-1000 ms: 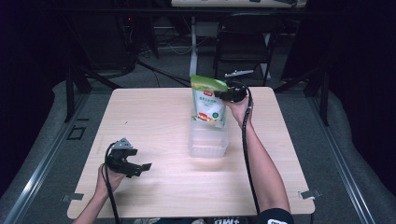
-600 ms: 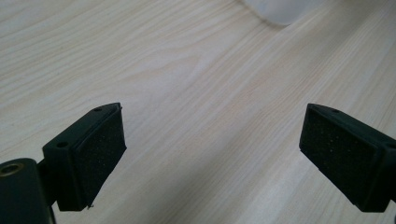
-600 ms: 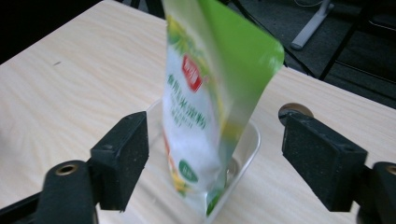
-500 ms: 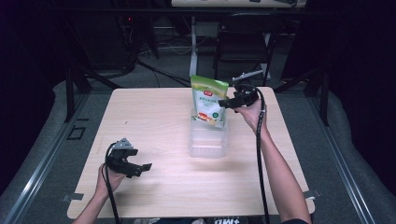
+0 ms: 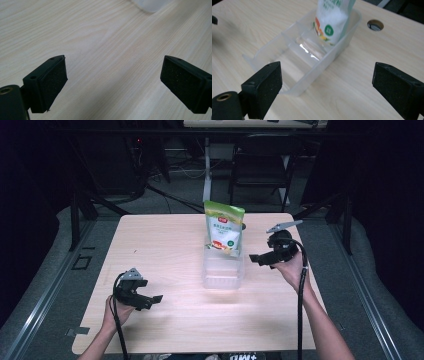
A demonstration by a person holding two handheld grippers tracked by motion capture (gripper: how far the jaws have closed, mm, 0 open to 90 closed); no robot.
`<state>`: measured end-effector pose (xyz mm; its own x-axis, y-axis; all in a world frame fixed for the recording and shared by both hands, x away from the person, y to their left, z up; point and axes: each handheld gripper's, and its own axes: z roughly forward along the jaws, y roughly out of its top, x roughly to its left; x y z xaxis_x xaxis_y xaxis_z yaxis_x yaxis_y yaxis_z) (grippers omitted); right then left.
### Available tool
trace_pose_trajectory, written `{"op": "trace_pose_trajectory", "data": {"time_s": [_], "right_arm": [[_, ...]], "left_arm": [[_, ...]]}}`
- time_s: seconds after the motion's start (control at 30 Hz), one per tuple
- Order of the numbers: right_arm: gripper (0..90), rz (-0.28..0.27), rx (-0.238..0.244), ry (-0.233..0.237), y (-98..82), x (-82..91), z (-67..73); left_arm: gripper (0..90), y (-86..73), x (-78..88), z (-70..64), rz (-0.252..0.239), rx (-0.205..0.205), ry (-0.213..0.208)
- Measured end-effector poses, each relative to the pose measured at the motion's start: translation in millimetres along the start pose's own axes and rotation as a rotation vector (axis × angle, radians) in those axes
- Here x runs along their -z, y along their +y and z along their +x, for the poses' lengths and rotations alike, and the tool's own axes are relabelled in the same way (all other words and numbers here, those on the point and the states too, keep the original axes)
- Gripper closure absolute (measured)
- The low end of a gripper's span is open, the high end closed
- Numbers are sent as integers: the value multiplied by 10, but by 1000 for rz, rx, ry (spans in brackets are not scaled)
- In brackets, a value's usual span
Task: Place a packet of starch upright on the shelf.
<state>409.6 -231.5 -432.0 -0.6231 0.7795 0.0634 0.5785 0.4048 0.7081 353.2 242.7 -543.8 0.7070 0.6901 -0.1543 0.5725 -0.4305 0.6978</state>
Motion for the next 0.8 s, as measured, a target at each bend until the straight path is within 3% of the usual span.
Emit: {"op": "trace_pose_trajectory", "data": {"time_s": [0.23,0.6,0.8], "right_arm": [[85,54,-12,-17,-399,74,27],[98,159,-50,-24,-980,-26,38],[118,168,-83,-7,-1212,-54,17]], "left_arm": [[69,4,-9,-1,8,-6,0],[69,3,-22,-3,5,-7,1],[69,7,-17,-14,9,-10,2]]}}
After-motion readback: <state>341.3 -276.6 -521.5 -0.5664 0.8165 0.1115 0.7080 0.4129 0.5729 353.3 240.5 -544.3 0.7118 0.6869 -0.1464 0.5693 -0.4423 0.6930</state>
